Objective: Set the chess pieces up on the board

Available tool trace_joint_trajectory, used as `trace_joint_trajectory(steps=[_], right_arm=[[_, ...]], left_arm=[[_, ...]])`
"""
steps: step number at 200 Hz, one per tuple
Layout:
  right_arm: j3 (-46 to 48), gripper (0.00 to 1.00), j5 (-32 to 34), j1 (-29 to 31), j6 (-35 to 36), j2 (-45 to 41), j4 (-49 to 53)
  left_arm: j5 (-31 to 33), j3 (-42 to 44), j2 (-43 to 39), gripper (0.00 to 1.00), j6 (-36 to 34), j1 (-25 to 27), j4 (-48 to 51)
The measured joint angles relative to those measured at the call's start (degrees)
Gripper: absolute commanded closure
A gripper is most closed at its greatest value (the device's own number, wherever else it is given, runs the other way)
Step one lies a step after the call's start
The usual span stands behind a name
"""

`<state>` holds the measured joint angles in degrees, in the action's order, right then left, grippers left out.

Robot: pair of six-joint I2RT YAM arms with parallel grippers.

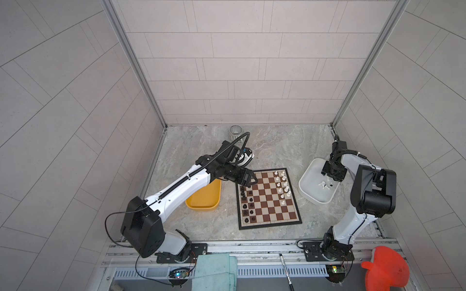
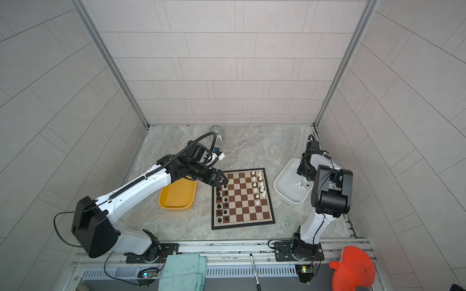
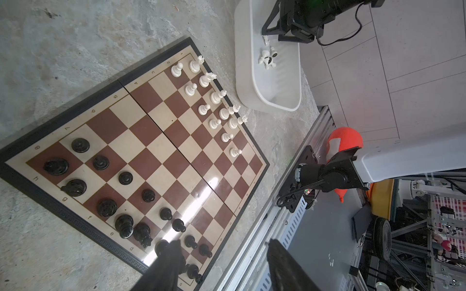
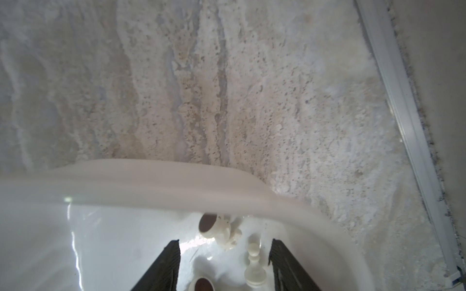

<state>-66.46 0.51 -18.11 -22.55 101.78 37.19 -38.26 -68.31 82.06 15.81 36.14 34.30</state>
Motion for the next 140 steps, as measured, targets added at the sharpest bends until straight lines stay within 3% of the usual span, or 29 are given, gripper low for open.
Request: trace_joint_trajectory(steps=[88,140], right_arm=[[-0.15,0.49,-9.29,-0.7,-2.51,2.82,-3.74],[-0.9,0.54,-9.81,-0.7,-3.5,2.75,-2.51]], left_arm=[[-0.33,0.22,0.0,0.39,-0.24,-0.17,-0.68],[-0.7,0.63,0.0,0.39,-0.2,-0.39,-1.44]])
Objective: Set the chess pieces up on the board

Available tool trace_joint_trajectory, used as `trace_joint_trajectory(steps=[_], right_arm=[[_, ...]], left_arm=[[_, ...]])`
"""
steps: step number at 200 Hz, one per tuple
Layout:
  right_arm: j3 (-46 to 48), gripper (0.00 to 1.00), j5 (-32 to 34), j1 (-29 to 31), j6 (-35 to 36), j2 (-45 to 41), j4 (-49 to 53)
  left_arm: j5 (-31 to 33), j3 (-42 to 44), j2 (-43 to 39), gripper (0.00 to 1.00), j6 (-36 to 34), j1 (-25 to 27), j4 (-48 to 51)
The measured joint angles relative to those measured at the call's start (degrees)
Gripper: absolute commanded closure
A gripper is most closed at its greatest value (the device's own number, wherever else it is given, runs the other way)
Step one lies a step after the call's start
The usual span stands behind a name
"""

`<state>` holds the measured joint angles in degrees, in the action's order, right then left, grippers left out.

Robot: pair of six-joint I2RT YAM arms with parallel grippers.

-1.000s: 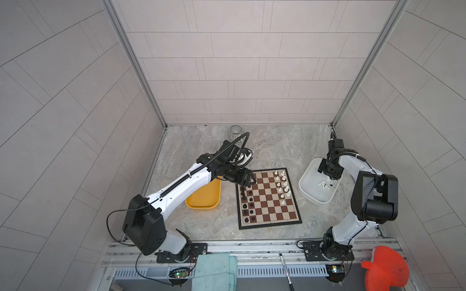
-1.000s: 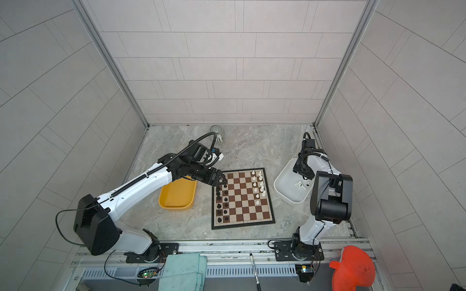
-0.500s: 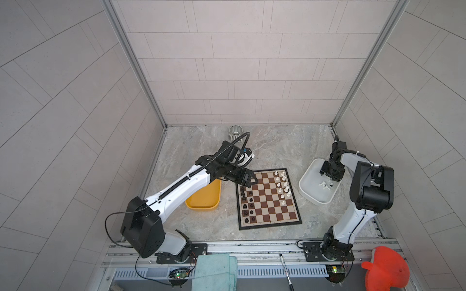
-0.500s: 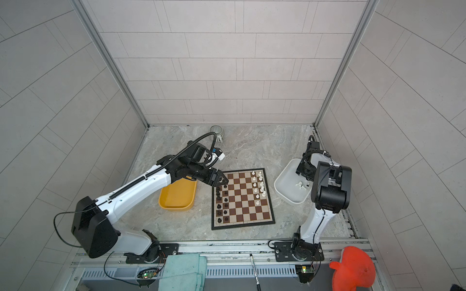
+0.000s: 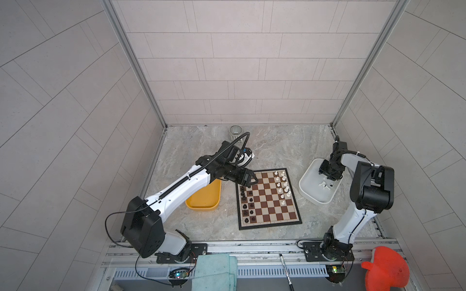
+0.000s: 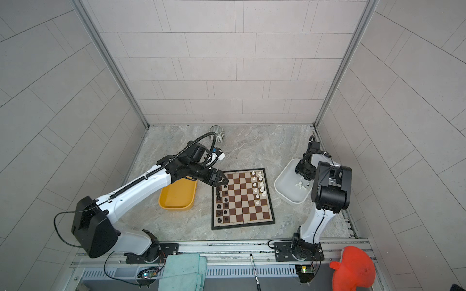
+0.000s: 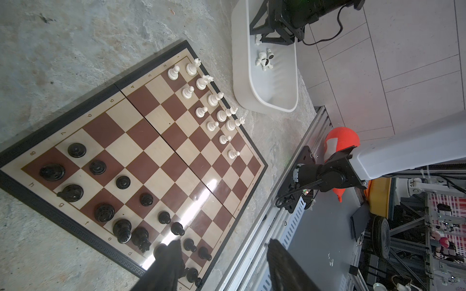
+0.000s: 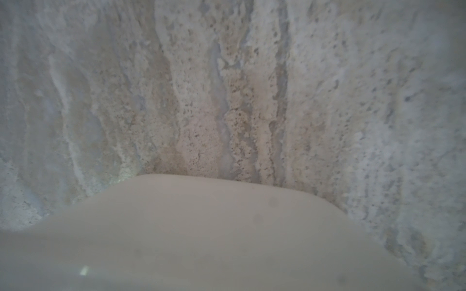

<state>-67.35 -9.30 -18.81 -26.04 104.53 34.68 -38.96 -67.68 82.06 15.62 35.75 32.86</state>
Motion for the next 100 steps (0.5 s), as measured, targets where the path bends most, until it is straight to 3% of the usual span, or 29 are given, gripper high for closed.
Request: trace_joint_trajectory(steps=[100], right_arm=[[-4.74,0.65,4.39,0.04,0.55,3.56,2.95]], left_arm=[[-0.44,0.74,0.0,0.36,0.94,-0.02,-1.16]])
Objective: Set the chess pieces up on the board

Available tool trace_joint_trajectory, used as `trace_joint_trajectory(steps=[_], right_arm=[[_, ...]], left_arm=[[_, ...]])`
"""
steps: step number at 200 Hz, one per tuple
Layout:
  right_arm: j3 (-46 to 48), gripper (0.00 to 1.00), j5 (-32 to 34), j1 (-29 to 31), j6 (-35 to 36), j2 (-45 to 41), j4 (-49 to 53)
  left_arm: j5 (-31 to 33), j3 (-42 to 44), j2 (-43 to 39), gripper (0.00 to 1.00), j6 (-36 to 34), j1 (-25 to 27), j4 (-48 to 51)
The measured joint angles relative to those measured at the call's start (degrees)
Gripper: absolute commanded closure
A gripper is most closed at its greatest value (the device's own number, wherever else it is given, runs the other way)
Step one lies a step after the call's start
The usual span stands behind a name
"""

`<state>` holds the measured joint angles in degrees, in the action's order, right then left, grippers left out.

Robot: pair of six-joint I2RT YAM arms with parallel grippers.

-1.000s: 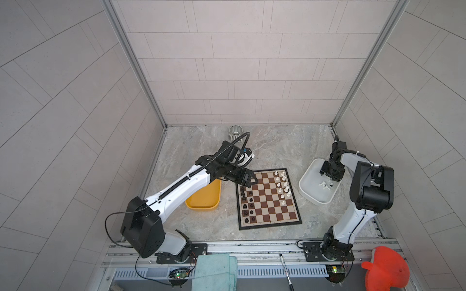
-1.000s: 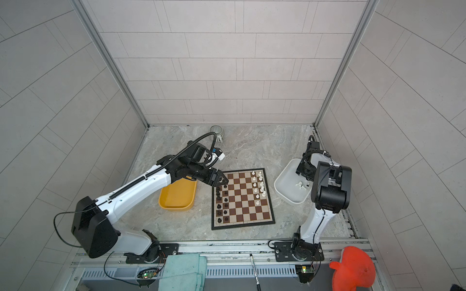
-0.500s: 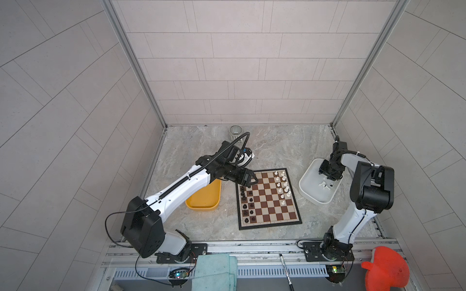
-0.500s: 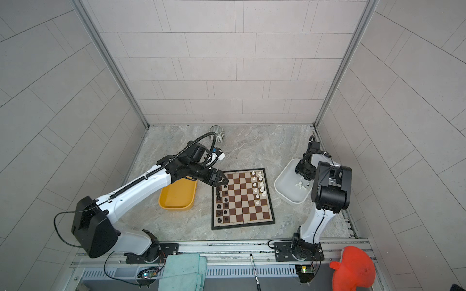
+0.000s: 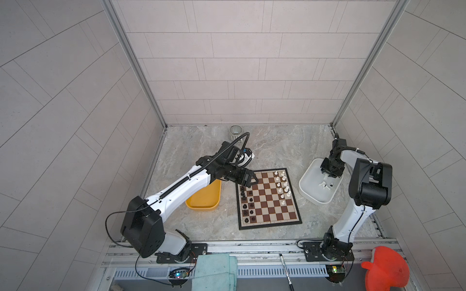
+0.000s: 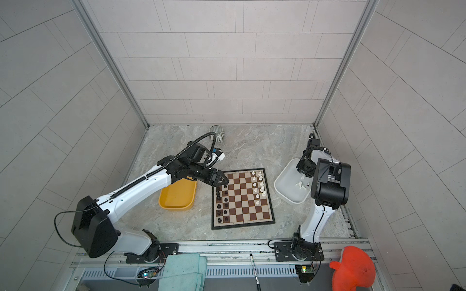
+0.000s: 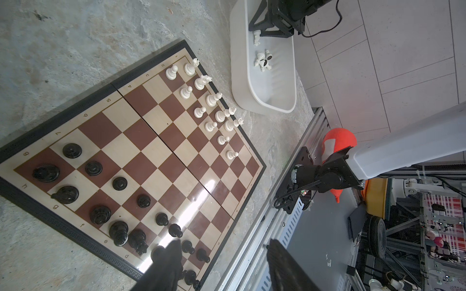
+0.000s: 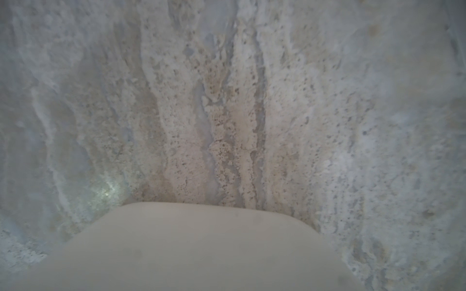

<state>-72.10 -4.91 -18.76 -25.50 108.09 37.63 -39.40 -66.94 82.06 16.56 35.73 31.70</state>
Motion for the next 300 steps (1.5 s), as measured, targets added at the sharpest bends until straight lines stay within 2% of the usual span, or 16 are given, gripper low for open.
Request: trace_joint_trajectory(steps=[22,35,86,114,131,166,188,218,266,300], right_arm=[[-0.02,0.74,0.07,0.0,0.13,0.35,0.07],[-0.02,0.79,0.07,0.0,0.13,0.33,0.11],[0.66,0.92,-0.76,0.0,-0.52,-0.31,-0.2],[3.39,0.96,-3.98,0.0,-2.29,-4.13,-0.15],[5.66,0.98,-6.95,0.0,-4.15,-9.73,-0.48],[10.38,0.99,-13.86,0.07,-8.79,-22.12,-3.06],[13.11,1.0,-18.69,0.72,-12.11,-28.33,-4.26],[17.35,1.0,-24.85,6.05,-21.75,-35.93,-10.05],[21.16,1.0,-28.76,20.74,-44.0,-40.59,-28.3],[23.28,1.0,-29.42,26.82,-54.55,-40.7,-37.0]], left_arm=[[0.07,0.02,0.0,0.19,0.52,-0.26,-0.44],[0.22,0.07,0.0,0.0,0.96,-0.55,-0.7],[0.55,0.39,-0.13,0.0,6.6,-3.34,-3.19],[-3.48,5.64,-1.07,0.0,15.15,-9.09,-12.11],[-5.73,9.07,-0.81,0.0,20.98,-11.78,-17.46],[-8.5,10.05,-0.17,0.08,28.33,-10.93,-26.18],[-10.01,11.5,0.42,0.16,33.73,-9.81,-36.06],[-9.03,12.31,4.59,0.29,39.3,-5.75,-48.98],[0.0,10.8,12.96,0.37,36.48,4.28,-62.23],[6.84,9.86,17.73,0.39,32.46,8.74,-70.51]])
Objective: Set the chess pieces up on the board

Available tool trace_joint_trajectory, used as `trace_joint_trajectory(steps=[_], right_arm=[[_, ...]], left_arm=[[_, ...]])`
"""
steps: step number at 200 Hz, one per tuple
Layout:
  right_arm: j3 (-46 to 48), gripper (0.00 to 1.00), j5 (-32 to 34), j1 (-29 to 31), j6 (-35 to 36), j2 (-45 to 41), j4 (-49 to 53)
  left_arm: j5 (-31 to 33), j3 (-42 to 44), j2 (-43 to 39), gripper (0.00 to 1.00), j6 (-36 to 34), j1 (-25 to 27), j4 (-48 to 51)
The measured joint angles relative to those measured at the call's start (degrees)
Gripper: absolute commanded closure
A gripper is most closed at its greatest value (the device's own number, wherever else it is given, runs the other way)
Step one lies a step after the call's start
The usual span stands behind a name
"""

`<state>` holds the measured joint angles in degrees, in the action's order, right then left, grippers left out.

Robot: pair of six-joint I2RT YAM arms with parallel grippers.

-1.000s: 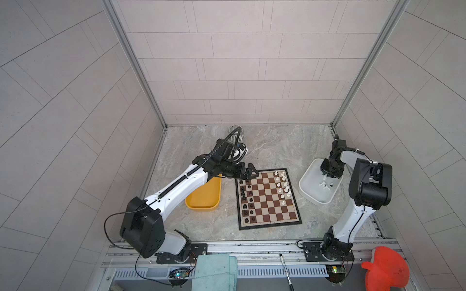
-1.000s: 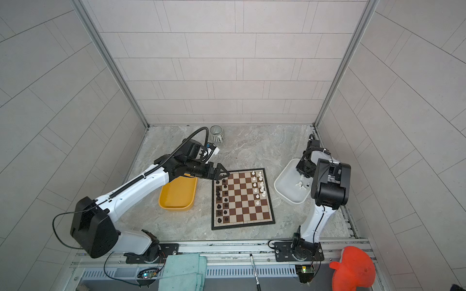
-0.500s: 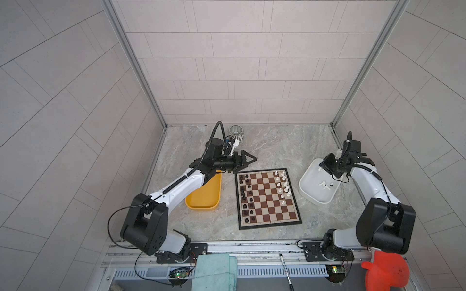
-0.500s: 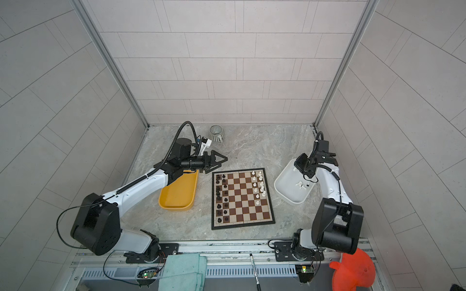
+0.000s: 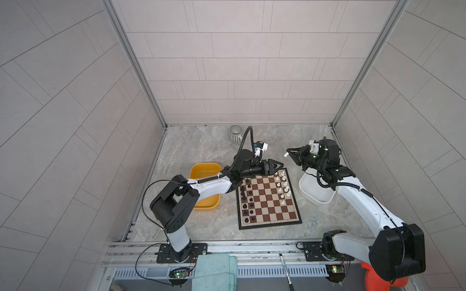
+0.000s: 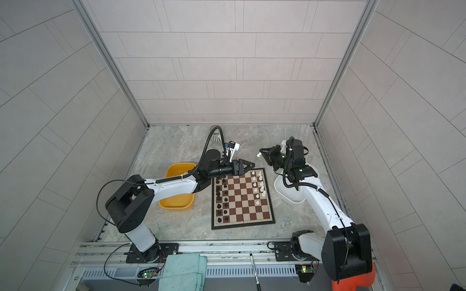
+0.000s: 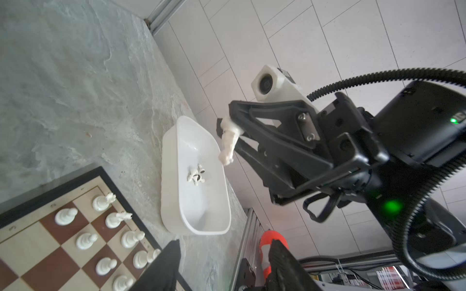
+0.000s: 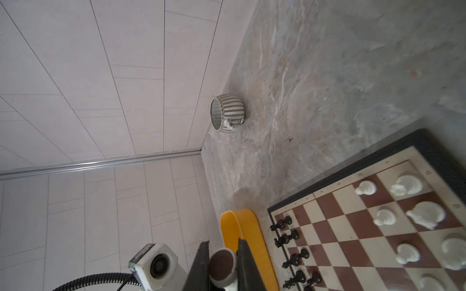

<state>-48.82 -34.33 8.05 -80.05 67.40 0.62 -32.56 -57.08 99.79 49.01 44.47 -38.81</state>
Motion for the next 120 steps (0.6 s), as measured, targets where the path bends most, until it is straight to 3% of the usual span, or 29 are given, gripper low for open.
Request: trace_joint_trajectory(steps=[54,120], right_arm=[[2.45,1.0,-1.42,0.9,-5.35,-2.32,-4.28],[3.1,1.0,-2.78,0.9,-6.69,-2.8,-6.54]], left_arm=[[7.21,-0.79,1.95,0.48,-3.5,1.31,-5.07],[8.7,-2.91,1.95,0.6,-4.04,1.31,-7.15]])
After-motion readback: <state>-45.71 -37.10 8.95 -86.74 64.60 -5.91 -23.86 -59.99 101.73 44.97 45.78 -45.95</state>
